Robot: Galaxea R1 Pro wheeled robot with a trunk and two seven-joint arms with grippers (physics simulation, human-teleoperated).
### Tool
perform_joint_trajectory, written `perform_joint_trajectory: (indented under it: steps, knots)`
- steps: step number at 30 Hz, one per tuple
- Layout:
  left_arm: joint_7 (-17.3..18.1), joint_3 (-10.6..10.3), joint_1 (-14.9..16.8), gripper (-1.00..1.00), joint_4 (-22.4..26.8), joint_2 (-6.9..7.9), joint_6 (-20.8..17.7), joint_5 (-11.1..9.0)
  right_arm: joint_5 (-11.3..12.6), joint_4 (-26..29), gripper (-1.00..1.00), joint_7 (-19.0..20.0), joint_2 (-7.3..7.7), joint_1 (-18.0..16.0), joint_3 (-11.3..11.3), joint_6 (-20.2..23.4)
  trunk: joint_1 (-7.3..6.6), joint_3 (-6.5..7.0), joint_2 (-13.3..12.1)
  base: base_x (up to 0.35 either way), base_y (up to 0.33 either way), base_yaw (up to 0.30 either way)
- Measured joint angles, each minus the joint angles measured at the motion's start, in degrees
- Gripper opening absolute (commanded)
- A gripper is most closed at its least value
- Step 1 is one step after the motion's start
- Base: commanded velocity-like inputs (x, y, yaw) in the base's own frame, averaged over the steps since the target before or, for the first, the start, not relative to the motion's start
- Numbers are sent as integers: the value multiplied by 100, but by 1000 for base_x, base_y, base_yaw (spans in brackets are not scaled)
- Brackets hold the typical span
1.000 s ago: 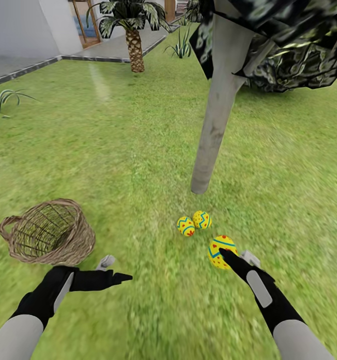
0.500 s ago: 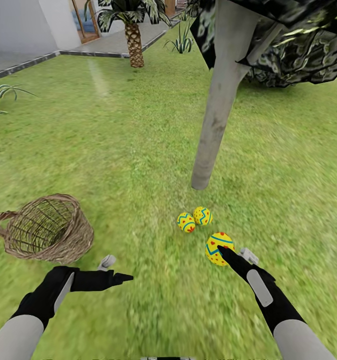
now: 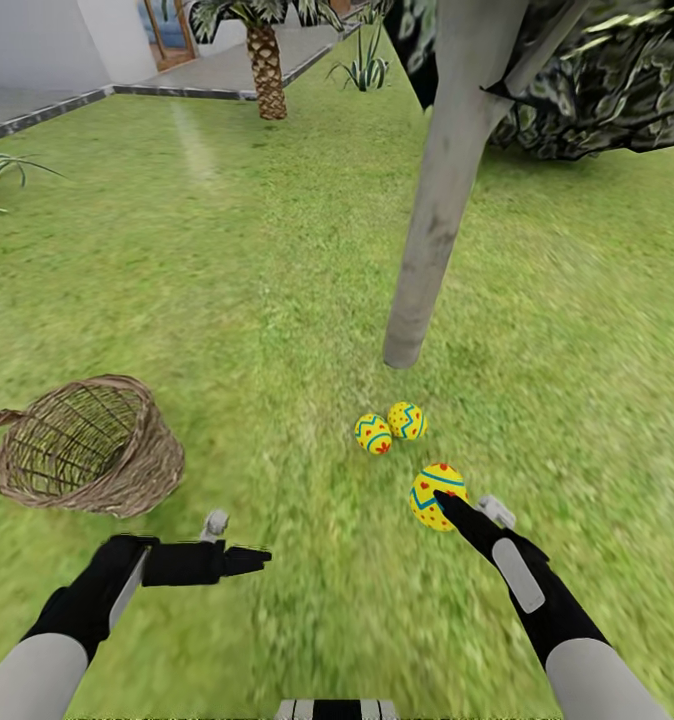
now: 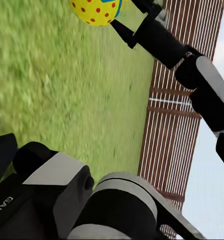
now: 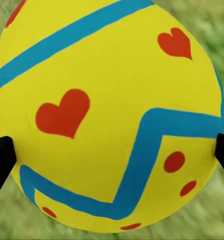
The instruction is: Take the three Easter eggs out of the wicker basket on the lawn in the garden, then place them on the lawn next to a single tree (choose any tree) so that all three eggs are next to the same tree and none are left in the basket.
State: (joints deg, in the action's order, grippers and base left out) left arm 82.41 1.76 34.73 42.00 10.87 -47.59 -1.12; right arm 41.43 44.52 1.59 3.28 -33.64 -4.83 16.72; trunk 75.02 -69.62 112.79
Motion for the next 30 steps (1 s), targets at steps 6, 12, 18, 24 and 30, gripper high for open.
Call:
perform_joint_trajectory:
  steps: [6,12,18,24,30]
  knots:
    - [409,-258,-12,100,0,17,5,1,1,0,-100,11,-19,0,8,-1,132,-164,241,0,0,0]
    - [418,-264,-12,100,0,11,3,2,1,0,-100,11,-27,0,9,-9,264,-328,481,0,0,0]
    - [418,-264,-12,100,0,11,3,9,-2,0,-100,9,-36,0,9,-9,396,-492,722,0,0,0]
    - [418,-264,-12,100,1,9,3,9,-2,-9,-100,8,-38,0,16,-9,527,-655,963,0,0,0]
    - [418,-264,-13,100,0,6,3,9,-7,-9,-100,8,-44,0,19,-21,659,-772,1203,0,0,0]
